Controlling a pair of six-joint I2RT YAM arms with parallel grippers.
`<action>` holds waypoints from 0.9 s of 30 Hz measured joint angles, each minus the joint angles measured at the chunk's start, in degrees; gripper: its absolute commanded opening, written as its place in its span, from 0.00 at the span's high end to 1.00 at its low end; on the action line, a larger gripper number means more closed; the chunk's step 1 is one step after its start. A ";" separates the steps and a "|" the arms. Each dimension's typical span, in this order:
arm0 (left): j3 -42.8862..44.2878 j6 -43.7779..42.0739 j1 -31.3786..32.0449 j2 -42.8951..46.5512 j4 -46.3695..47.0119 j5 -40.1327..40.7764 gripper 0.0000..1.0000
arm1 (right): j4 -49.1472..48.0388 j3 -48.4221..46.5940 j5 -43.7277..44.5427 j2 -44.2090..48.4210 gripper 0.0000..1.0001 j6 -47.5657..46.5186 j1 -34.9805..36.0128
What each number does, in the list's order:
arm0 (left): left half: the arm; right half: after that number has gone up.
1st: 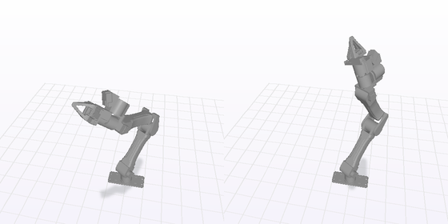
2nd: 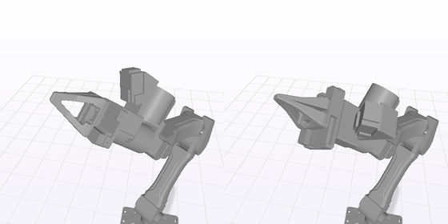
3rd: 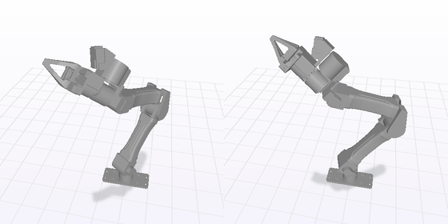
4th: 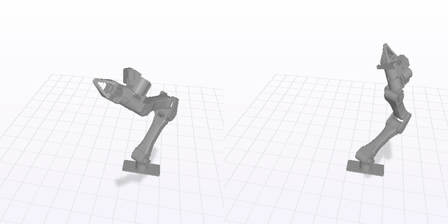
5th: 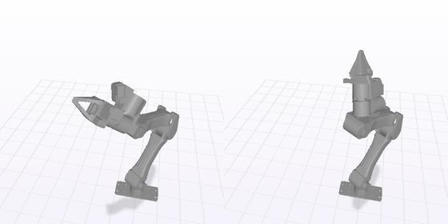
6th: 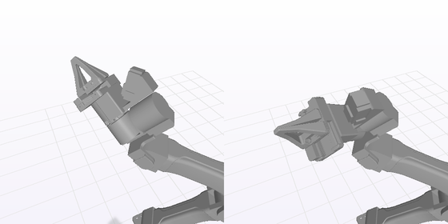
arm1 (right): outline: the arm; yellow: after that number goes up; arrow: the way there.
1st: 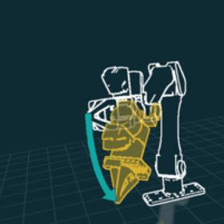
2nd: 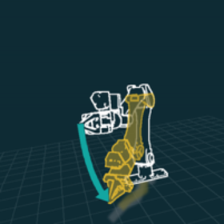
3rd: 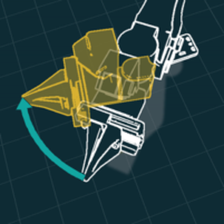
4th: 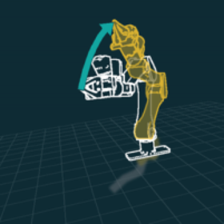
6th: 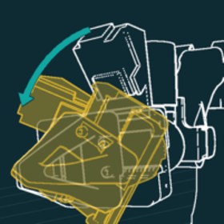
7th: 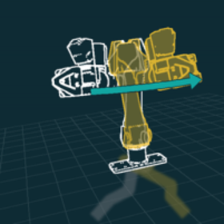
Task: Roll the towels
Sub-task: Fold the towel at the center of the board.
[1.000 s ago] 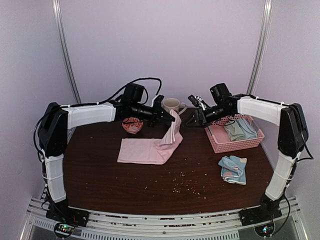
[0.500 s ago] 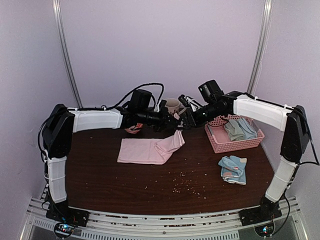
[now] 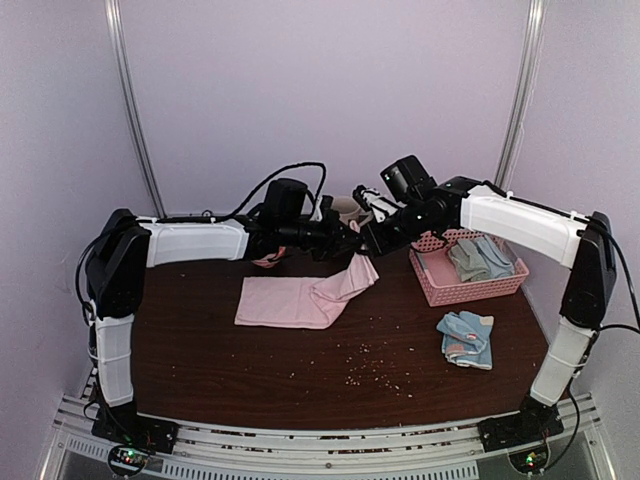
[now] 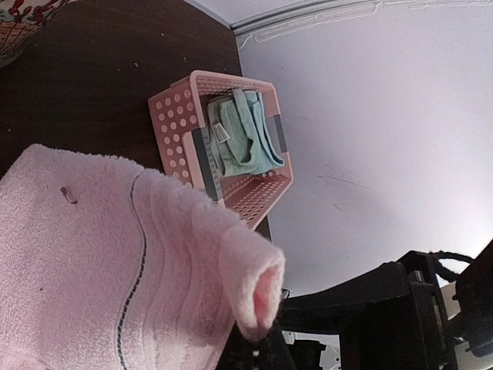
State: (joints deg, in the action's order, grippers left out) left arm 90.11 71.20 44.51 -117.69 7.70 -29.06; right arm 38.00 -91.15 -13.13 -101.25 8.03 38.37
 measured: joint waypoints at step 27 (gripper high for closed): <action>-11.67 -16.94 -5.51 12.07 -10.73 1.16 0.71 | 1.70 0.00 -7.54 -0.63 1.00 -3.43 -13.33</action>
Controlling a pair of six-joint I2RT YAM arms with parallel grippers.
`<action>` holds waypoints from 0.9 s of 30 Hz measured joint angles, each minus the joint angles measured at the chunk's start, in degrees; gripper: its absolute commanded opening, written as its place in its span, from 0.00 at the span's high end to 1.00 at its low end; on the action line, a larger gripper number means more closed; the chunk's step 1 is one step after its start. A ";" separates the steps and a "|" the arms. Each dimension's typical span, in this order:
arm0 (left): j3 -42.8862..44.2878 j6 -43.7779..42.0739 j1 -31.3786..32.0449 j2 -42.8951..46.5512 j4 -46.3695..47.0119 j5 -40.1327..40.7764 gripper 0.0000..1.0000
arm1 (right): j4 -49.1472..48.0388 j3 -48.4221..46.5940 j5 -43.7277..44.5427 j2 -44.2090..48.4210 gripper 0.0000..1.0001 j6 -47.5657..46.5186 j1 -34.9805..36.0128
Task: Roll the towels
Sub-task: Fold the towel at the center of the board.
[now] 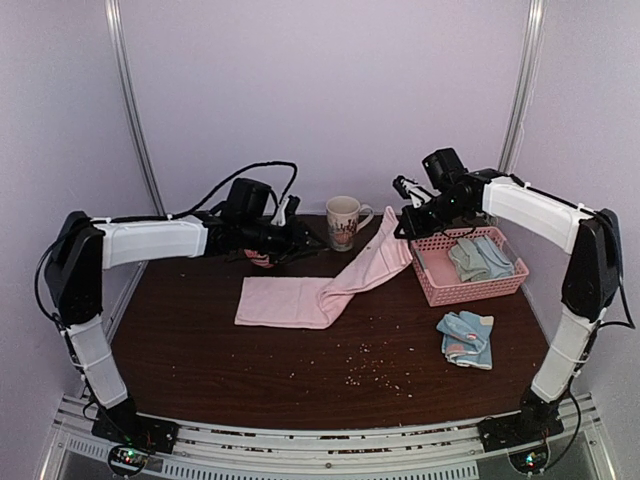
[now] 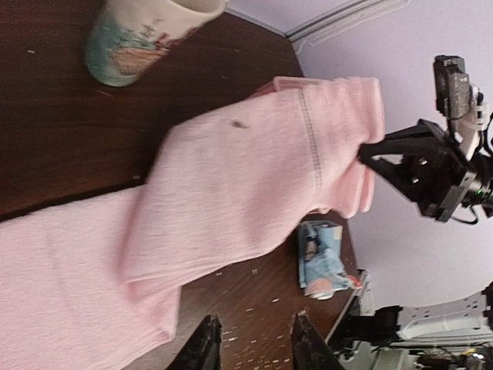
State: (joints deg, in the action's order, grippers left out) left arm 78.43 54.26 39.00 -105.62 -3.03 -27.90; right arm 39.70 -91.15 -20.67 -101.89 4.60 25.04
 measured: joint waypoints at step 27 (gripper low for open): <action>-31.85 -14.32 -6.75 8.81 -7.04 11.61 0.95 | 10.91 -14.88 -2.82 -7.30 1.00 -10.93 -7.78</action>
State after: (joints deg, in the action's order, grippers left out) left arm 46.59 39.94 32.25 -96.82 -10.07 -16.29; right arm 50.61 -106.04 -23.49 -109.19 -6.33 17.26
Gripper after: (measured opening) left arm 0.067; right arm 0.025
